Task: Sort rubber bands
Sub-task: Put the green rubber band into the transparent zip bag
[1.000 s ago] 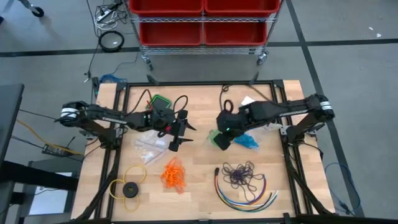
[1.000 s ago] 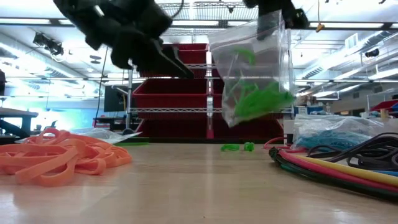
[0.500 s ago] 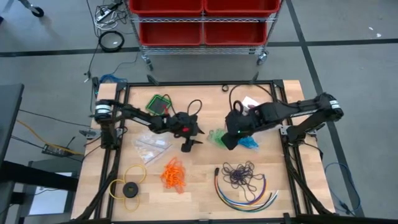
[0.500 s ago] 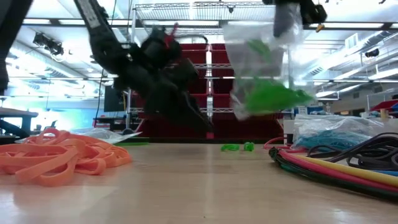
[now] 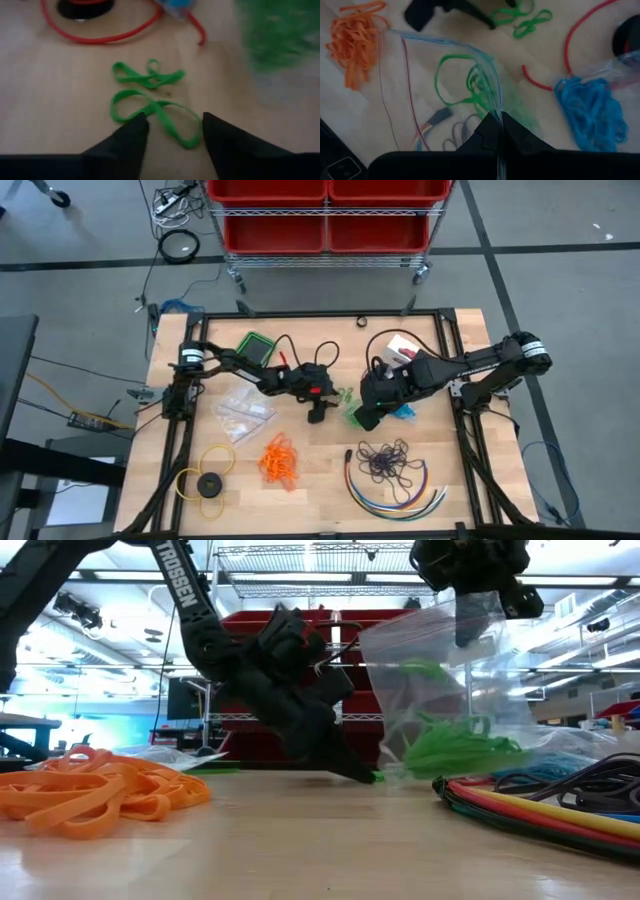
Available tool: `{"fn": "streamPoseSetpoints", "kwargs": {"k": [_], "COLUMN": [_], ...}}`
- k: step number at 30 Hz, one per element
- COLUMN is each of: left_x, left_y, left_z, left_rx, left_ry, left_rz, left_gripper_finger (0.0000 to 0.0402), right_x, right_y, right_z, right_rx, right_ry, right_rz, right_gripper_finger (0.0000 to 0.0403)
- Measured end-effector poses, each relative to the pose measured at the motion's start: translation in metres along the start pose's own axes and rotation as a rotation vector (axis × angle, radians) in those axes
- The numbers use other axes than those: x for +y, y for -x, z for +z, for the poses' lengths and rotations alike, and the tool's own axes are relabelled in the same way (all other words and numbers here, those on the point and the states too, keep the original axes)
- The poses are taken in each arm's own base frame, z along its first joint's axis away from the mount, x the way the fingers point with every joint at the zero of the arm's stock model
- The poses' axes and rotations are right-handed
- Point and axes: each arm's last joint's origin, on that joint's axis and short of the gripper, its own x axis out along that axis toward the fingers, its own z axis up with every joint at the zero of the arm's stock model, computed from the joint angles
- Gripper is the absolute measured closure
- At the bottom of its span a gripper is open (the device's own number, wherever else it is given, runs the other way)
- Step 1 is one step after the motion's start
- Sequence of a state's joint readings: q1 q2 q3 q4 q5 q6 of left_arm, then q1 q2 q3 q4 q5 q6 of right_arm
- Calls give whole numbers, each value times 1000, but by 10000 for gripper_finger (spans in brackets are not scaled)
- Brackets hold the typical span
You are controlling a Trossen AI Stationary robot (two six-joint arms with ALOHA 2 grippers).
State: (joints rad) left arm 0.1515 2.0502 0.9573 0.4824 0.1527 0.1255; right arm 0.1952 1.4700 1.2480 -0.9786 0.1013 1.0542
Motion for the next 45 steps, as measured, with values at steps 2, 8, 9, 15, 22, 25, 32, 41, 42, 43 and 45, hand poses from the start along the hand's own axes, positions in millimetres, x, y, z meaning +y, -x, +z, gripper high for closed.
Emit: {"fn": "streamPoseSetpoints", "kwargs": {"k": [2, 8, 9, 15, 22, 25, 32, 41, 42, 43, 45], "left_x": [4, 8, 7, -4, -41, -59, -89, -84, -83, -81, -80], "left_y": [1, 9, 12, 55, 120, 138, 129, 82, 75, 70, 62], "left_z": [-1, -1, -1, 35, 93, 109, 117, 116, 114, 114, 114], "left_rx": [9, 81, 100, 84, -148, -262, -336, -145, -101, -63, -4], "left_ry": [-2, -48, -51, -123, -264, -324, -371, -374, -369, -366, -362], "left_rz": [18, -13, -17, -47, -97, -122, -224, -180, -159, -137, -131], "left_gripper_finger": [253, 388, 391, 397, 399, 400, 399, 397, 397, 397, 393], "right_x": [1, 3, 4, 5, 7, 8, 9, 9, 9, 9, 9], "right_y": [0, 0, 0, 0, 0, 0, 0, 0, 0, 0, 0], "right_z": [0, 0, 0, 0, 3, 5, 10, 10, 10, 10, 10], "right_rx": [-4, -13, -14, -24, -39, -50, -69, -73, -74, -74, -80], "right_ry": [1, 3, 4, 1, -7, -14, -24, -23, -23, -23, -24], "right_rz": [8, 27, 30, 47, 72, 86, 107, 110, 112, 111, 109], "right_gripper_finger": [403, 403, 403, 403, 403, 403, 403, 403, 403, 403, 403]}}
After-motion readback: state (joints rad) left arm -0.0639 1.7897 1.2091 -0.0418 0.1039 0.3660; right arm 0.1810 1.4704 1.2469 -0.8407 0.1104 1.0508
